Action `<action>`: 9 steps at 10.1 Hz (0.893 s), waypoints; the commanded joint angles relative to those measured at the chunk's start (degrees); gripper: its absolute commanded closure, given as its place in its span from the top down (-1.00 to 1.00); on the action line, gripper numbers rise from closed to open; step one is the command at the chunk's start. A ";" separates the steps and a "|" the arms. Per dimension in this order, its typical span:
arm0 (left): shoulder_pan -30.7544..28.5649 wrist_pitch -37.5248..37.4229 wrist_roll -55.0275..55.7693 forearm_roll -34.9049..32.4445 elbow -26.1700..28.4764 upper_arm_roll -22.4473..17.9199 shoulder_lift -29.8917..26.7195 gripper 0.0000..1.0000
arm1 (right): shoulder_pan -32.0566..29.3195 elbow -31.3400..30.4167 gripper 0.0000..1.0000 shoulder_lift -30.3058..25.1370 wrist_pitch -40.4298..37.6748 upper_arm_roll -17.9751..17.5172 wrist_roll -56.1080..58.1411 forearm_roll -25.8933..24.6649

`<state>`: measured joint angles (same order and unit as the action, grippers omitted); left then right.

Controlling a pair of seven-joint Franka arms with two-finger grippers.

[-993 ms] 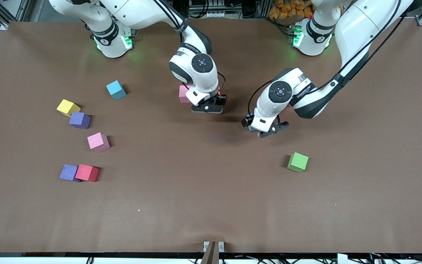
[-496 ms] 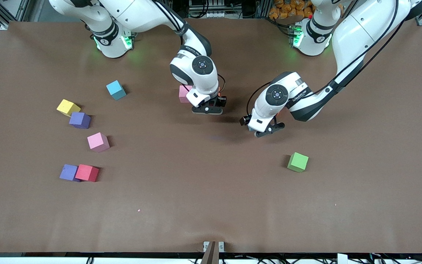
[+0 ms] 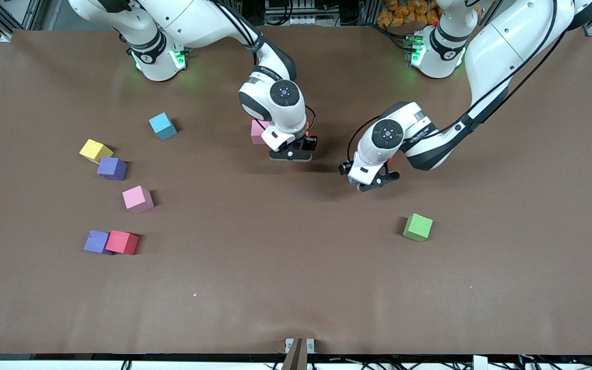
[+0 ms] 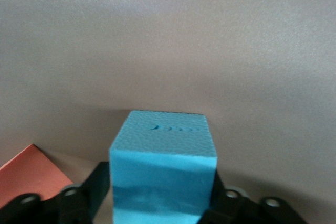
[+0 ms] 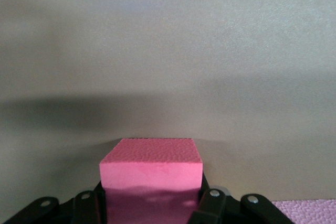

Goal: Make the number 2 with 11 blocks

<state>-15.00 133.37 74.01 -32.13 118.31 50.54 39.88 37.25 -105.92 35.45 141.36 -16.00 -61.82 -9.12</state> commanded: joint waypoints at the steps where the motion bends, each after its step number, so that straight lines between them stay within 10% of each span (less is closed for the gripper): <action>1: -0.03 0.58 -0.79 -1.62 0.17 -0.09 0.11 -0.26 | 0.55 1.33 0.99 0.94 -0.12 0.62 -1.29 -1.34; 9: 4.69 -0.47 -1.58 -1.62 -8.08 -0.18 -0.33 -0.26 | -10.05 1.77 1.00 -10.99 -15.64 -0.34 16.93 2.60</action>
<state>-13.68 133.83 72.44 -32.28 113.17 50.69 39.92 32.41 -102.33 28.76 129.93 -14.88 -52.82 -8.63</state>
